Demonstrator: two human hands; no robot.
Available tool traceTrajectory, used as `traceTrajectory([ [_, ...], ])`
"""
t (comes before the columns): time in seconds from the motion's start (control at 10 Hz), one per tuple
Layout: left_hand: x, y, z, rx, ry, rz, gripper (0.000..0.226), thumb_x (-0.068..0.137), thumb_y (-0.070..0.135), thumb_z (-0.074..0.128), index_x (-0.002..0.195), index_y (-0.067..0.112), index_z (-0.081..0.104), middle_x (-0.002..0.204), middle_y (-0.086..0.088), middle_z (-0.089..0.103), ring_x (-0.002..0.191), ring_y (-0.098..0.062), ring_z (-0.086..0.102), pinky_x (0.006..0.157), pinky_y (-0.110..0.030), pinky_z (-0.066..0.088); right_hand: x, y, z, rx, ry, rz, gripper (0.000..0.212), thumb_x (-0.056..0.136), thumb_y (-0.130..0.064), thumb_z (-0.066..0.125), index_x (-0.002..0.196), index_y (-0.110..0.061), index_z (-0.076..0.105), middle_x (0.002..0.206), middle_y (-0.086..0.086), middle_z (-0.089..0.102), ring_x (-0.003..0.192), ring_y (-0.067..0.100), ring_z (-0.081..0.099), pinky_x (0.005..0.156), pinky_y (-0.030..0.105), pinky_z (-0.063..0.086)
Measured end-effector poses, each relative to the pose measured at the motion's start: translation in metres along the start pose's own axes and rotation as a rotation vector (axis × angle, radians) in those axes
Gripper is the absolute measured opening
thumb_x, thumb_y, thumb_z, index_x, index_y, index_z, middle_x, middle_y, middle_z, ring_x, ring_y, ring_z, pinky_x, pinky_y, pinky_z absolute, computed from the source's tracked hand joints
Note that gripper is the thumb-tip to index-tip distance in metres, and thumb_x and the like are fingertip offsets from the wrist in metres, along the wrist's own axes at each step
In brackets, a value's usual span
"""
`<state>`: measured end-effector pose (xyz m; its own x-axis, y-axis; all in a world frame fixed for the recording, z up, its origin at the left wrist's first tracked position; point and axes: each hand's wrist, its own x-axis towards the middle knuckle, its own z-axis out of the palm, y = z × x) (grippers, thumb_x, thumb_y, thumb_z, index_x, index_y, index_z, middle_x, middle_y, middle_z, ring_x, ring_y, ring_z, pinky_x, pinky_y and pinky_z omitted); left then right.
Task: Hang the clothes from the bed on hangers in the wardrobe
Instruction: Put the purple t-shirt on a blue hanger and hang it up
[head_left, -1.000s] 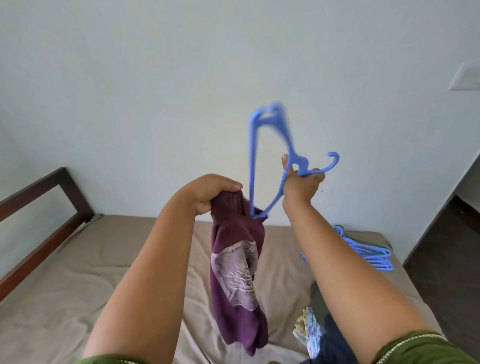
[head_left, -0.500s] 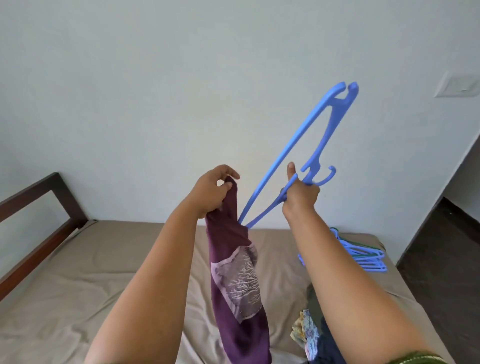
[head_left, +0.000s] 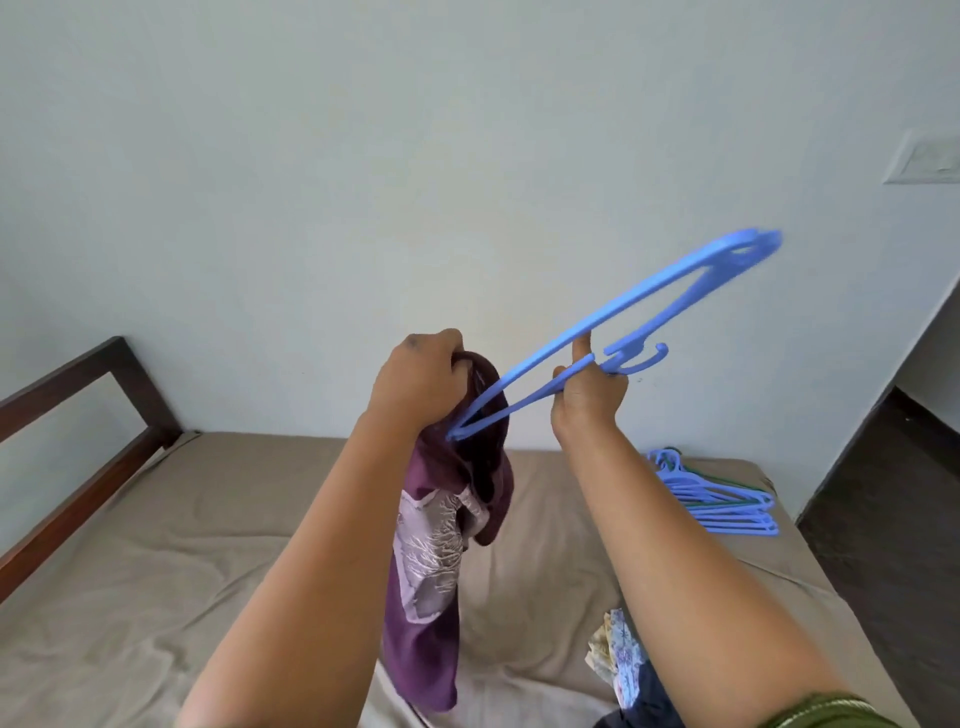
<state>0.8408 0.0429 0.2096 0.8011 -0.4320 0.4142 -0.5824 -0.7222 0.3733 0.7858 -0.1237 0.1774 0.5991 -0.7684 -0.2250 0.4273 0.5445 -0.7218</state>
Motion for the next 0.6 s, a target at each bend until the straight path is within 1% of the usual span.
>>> traceTrajectory([
  [0.1,0.001,0.006,-0.009,-0.024,-0.141,-0.056,0.026,0.094,0.024,0.044,0.084,0.003,0.056,0.087,-0.015,0.062,0.086,-0.033,0.054,0.072,-0.033,0.042,0.008,0.014,-0.008,-0.266,0.074,-0.208,0.050,0.085,-0.015,0.071,0.122,-0.010,0.038,0.100,0.004,0.056,0.081,0.020,0.056,0.074,0.029,0.047],
  [0.2,0.001,0.040,-0.034,-0.501,0.193,-0.299,0.016,0.091,0.017,0.039,0.078,0.016,0.048,0.081,-0.021,0.051,0.089,-0.035,0.050,0.075,-0.017,0.041,0.014,0.026,-0.021,-0.531,0.055,-0.457,0.055,0.080,-0.009,0.075,0.116,-0.007,0.033,0.080,-0.006,0.042,0.066,0.015,0.044,0.060,0.018,0.039],
  [0.3,-0.005,0.012,-0.038,-0.750,-0.233,-0.352,0.025,0.099,0.009,0.043,0.116,0.006,0.060,0.117,-0.021,0.057,0.111,-0.032,0.051,0.091,-0.021,0.038,0.022,0.031,-0.033,-0.673,0.030,-0.573,0.067,0.075,-0.021,0.083,0.116,-0.004,0.033,0.072,-0.006,0.041,0.060,0.017,0.040,0.053,0.013,0.034],
  [0.4,-0.006,-0.012,-0.041,-0.747,-0.487,-0.467,0.030,0.097,0.026,0.055,0.120,0.009,0.062,0.127,-0.010,0.060,0.095,-0.024,0.058,0.082,-0.029,0.044,0.029,0.027,-0.042,-0.758,0.018,-0.663,0.066,0.074,-0.024,0.084,0.106,-0.007,0.029,0.064,-0.005,0.038,0.051,0.012,0.038,0.046,0.012,0.033],
  [0.5,-0.013,-0.023,-0.042,-0.905,-0.616,-0.495,0.054,0.076,0.062,0.064,0.098,0.013,0.068,0.093,-0.002,0.067,0.080,-0.019,0.059,0.080,-0.033,0.045,0.035,0.020,-0.049,-0.858,0.020,-0.703,0.066,0.077,-0.026,0.081,0.112,-0.003,0.029,0.061,-0.007,0.037,0.048,0.008,0.036,0.042,0.017,0.029],
  [0.6,-0.012,-0.033,-0.036,-0.970,-0.532,-0.404,0.051,0.075,0.046,0.076,0.104,0.004,0.070,0.096,-0.011,0.067,0.081,-0.021,0.063,0.076,-0.031,0.053,0.040,0.017,-0.055,-0.887,0.036,-0.651,0.070,0.081,-0.026,0.077,0.123,0.002,0.028,0.070,-0.004,0.042,0.054,0.014,0.043,0.048,0.018,0.031],
])
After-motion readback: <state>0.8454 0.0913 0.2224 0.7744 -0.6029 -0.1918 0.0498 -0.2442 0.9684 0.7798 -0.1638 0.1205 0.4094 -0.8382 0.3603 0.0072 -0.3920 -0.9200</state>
